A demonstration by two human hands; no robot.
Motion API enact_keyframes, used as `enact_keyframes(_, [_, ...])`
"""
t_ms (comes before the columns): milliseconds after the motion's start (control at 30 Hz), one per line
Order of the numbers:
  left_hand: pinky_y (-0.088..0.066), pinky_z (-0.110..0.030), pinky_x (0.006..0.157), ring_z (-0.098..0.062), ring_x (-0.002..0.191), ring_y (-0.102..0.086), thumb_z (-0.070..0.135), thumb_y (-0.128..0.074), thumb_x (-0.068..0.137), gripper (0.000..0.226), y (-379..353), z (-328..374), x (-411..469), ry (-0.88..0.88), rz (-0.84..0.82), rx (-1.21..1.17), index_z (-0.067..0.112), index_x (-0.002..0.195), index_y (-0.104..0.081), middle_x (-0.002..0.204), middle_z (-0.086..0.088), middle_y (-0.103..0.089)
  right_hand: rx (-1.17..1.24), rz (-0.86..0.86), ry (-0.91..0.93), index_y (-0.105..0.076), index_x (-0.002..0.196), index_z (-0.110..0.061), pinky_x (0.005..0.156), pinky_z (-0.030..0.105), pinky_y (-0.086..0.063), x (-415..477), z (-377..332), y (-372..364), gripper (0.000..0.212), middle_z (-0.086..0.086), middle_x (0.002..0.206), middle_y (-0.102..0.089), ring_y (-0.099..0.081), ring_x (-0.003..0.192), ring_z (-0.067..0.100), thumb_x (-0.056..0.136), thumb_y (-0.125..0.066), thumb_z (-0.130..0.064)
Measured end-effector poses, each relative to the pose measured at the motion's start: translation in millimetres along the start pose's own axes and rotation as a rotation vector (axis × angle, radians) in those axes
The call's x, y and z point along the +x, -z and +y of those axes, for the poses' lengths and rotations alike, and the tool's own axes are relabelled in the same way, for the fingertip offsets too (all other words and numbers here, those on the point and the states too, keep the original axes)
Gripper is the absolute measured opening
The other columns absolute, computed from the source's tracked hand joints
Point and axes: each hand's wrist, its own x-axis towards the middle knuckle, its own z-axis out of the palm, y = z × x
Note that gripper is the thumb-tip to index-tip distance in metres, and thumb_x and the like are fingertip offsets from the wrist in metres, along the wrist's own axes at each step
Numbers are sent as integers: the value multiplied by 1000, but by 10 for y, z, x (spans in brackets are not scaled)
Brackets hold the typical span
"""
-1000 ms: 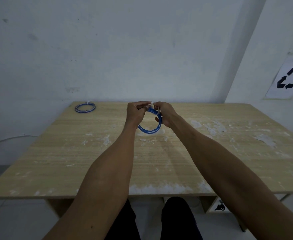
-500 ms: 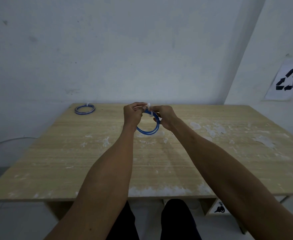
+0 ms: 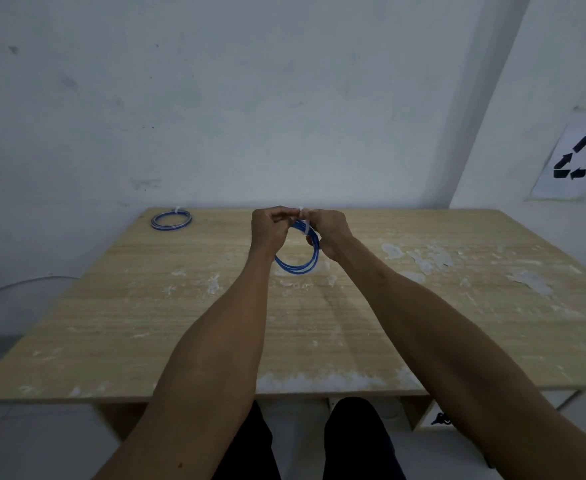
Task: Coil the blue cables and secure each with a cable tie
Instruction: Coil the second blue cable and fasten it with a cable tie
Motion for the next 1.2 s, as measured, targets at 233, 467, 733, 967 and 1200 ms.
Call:
enact_keyframes(233, [-48, -9, 59, 6, 65, -67, -5, -67, 88, 17, 11, -33, 13, 63, 70, -49, -1, 100, -78, 91, -11, -75, -72, -40, 24, -72, 86, 13, 69, 38, -51, -26, 17, 73, 25, 22, 86, -64, -55, 77, 31, 81, -82, -10])
enact_keyframes(467, [-47, -11, 58, -4, 74, -65, -8, -63, 88, 23, 36, -3, 38, 81, 24, -46, -1, 104, -78, 92, -10, -75, -104, -86, 93, -74, 74, 0, 69, 38, -49, -76, 29, 54, 15, 18, 79, -66, -52, 73, 31, 87, -77, -7])
enact_keyframes(733, [-47, -12, 62, -1, 71, -66, -3, -67, 89, 16, 51, -14, 14, 45, 49, -29, 0, 100, -79, 90, -11, -75, -24, -68, 37, -73, 89, 3, 68, 38, -51, -126, 39, 4, 17, 13, 83, -68, -57, 73, 26, 90, -76, -13])
enact_keyframes(967, [-48, -13, 56, -8, 75, -66, -11, -57, 89, 25, 39, 24, 7, 85, 0, -16, 0, 100, -77, 90, -10, -74, -112, 18, 26, -73, 106, -8, 78, 45, -54, -111, -92, 68, 28, 4, 102, -69, -65, 101, 26, 93, -72, -33])
enact_keyframes(1200, [-46, -13, 57, -9, 76, -67, -10, -58, 89, 26, 50, 52, 17, 61, -57, -8, 2, 98, -78, 88, -8, -75, -198, 47, 52, -75, 102, -3, 85, 43, -47, -109, -246, 78, 26, 6, 101, -69, -57, 103, 28, 88, -77, -25])
